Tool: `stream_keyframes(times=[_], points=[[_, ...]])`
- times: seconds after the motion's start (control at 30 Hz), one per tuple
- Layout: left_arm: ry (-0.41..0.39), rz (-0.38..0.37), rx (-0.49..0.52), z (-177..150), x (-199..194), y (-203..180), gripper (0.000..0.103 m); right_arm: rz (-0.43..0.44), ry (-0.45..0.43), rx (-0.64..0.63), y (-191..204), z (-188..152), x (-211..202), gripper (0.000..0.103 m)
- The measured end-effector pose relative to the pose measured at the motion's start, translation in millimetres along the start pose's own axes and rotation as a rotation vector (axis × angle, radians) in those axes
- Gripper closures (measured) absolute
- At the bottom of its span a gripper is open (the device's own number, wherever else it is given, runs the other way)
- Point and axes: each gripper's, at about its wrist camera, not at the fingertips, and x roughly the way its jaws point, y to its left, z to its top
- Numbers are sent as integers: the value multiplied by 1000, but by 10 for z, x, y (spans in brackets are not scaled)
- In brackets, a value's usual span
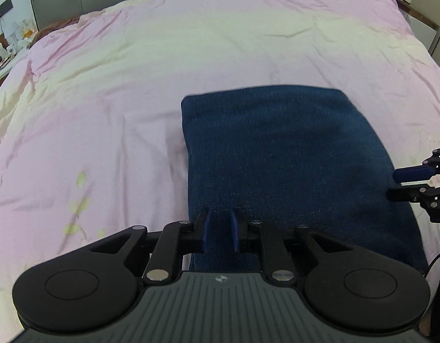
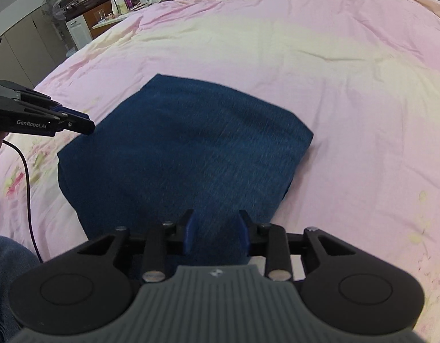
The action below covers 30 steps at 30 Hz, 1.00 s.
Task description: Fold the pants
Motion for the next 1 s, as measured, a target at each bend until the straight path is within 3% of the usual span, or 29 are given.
stream_keyframes(times=[0.13,0.27,0.33,0.37,0.4,0.47,0.53,0.6,0.67,0.83,1.0], points=[[24,-23,-74,-115,218,93,83,-15,3,11,39,-219,146,75],[6,-32,-117,-63,158,142,82,-17,18,24,16,-268,168,74],[-30,-49,-141,-56,58,220,63,-9,18,35,0,-239,82,70],[-52,-70,-180,-61,29,308,37,8,10,50,-34,-226,28,57],[-67,-101,-223,-69,26,400,27,33,-3,77,-86,-216,-21,38],[-29,-207,-340,-89,143,627,27,91,-26,153,-229,-219,-92,28],[23,-288,-453,-136,330,820,27,139,-25,243,-396,-233,-84,28],[28,-312,-504,-192,452,949,22,183,-9,357,-575,-260,-19,28],[48,-400,-573,-264,578,1093,20,240,4,467,-752,-303,72,28],[102,-578,-660,-384,841,1301,21,349,32,620,-984,-397,282,30],[130,-656,-668,-379,1019,1346,22,371,63,659,-1063,-373,475,37]])
